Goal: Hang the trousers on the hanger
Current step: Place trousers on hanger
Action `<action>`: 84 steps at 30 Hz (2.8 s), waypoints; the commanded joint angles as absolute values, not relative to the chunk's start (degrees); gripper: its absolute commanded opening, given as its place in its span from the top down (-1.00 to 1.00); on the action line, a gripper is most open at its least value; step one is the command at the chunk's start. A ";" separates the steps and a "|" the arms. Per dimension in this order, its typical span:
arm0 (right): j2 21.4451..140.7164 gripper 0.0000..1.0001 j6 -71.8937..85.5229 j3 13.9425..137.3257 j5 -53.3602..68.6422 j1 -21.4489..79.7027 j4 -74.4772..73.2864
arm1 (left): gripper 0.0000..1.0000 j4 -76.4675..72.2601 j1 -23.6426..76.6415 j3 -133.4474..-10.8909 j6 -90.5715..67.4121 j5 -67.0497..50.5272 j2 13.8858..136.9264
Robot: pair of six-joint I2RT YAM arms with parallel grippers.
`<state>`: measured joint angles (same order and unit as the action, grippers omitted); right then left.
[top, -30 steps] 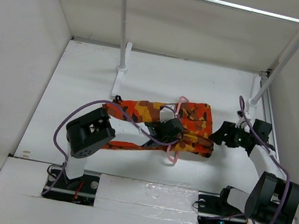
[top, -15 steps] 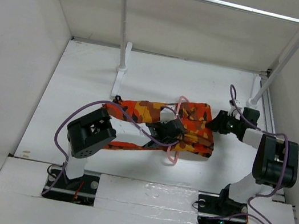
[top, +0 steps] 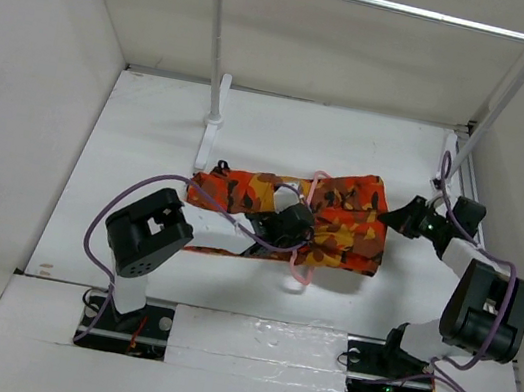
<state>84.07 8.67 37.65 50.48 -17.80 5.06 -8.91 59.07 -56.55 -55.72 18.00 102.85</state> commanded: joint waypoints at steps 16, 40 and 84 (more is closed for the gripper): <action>81.31 -0.63 -9.48 52.48 34.30 -17.68 -17.56 | 1.00 6.33 58.45 -57.65 -57.13 24.70 106.61; 77.08 1.00 -0.62 24.70 51.50 -19.24 3.69 | 1.00 3.87 56.87 -58.10 -54.32 23.82 106.44; 56.43 1.00 8.36 45.55 35.00 -21.44 -16.17 | 1.00 17.67 48.27 -55.38 -58.53 24.44 102.40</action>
<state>59.18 13.04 44.66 42.59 -18.31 -19.68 3.36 55.55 -61.71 -56.80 17.98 103.46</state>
